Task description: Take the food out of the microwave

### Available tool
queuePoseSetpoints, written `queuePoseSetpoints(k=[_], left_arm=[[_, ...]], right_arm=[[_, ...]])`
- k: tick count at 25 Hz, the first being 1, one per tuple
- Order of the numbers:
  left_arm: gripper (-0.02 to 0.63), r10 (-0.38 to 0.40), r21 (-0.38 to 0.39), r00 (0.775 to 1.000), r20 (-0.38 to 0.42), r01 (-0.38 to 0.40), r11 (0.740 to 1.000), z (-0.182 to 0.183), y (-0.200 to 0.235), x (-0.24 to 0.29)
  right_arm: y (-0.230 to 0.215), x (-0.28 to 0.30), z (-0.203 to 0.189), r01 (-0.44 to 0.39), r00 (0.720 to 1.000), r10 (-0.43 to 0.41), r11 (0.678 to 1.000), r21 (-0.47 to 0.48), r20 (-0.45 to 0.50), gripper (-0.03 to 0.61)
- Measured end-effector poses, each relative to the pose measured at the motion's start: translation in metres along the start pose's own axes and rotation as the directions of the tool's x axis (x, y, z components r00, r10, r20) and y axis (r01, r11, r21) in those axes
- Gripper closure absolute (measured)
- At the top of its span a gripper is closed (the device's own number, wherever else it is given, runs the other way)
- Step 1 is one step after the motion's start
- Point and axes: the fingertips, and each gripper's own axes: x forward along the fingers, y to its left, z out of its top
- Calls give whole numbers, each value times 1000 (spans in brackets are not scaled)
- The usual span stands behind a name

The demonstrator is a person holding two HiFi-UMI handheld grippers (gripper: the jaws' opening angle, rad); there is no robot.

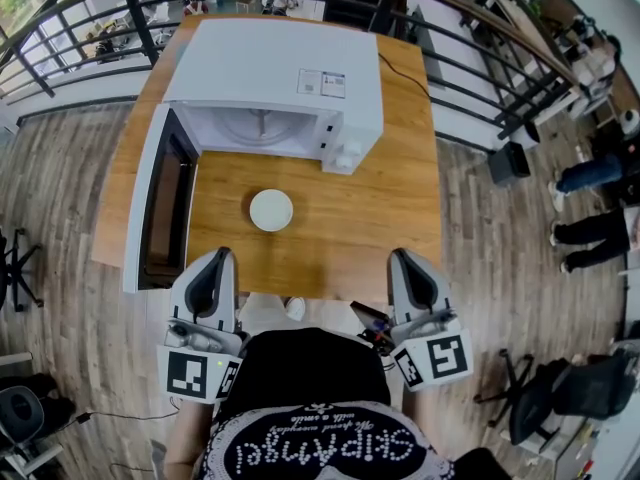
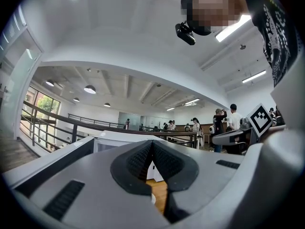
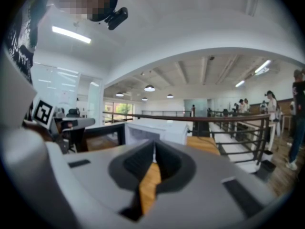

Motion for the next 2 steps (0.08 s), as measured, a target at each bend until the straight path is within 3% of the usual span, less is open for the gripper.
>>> queuePoseSetpoints(k=[2], left_arm=[[583,0,0,1000,2,0,1000,0,-1,1]], right_arm=[[-1,0,0,-2,1000,2,1000,0,2,543]])
